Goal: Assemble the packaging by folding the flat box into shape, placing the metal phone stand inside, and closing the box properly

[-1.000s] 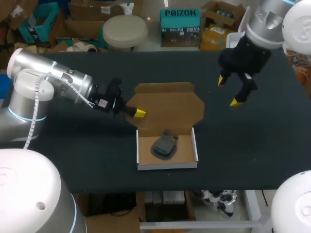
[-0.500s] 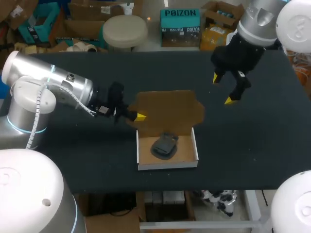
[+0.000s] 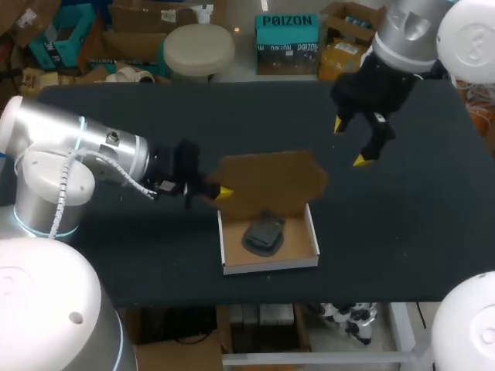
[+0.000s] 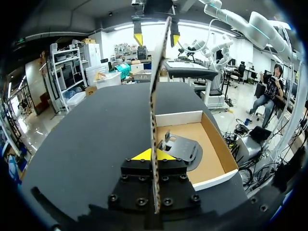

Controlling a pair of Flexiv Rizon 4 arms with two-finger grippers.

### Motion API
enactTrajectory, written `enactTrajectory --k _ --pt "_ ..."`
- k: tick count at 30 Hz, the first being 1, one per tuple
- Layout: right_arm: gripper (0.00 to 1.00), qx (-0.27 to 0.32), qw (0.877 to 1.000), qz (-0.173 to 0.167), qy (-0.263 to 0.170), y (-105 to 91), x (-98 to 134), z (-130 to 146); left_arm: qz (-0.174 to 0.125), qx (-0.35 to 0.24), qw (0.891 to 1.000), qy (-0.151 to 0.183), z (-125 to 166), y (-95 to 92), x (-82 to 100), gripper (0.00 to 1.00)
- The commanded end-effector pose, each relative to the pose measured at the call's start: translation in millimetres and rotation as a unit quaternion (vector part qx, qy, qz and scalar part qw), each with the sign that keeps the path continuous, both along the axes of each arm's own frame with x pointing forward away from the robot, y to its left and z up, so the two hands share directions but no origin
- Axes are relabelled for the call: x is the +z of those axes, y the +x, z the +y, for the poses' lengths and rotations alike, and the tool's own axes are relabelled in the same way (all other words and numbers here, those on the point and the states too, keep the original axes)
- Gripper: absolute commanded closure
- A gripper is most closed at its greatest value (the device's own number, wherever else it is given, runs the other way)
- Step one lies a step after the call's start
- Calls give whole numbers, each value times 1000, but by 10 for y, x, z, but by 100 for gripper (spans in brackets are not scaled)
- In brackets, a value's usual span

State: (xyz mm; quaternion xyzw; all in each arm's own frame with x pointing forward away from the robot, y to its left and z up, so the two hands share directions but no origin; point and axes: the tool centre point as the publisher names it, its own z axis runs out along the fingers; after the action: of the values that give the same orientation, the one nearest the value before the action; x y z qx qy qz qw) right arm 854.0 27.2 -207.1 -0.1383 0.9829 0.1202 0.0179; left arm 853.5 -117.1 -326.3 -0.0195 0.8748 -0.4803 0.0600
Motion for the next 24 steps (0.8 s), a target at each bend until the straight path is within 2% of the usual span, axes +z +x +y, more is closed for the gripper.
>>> enactTrajectory --k 1,10,24 --pt "0 0 1000 2 -3 4 23 36 -6 1 1000 -4 -3 -16 -28 100" --pt "0 -17 1000 3 -6 28 70 113 -11 -3 1000 -3 -14 5 -29 100" --pt "0 -36 999 0 -34 158 226 461 -11 -3 1000 -3 -14 5 -29 100"
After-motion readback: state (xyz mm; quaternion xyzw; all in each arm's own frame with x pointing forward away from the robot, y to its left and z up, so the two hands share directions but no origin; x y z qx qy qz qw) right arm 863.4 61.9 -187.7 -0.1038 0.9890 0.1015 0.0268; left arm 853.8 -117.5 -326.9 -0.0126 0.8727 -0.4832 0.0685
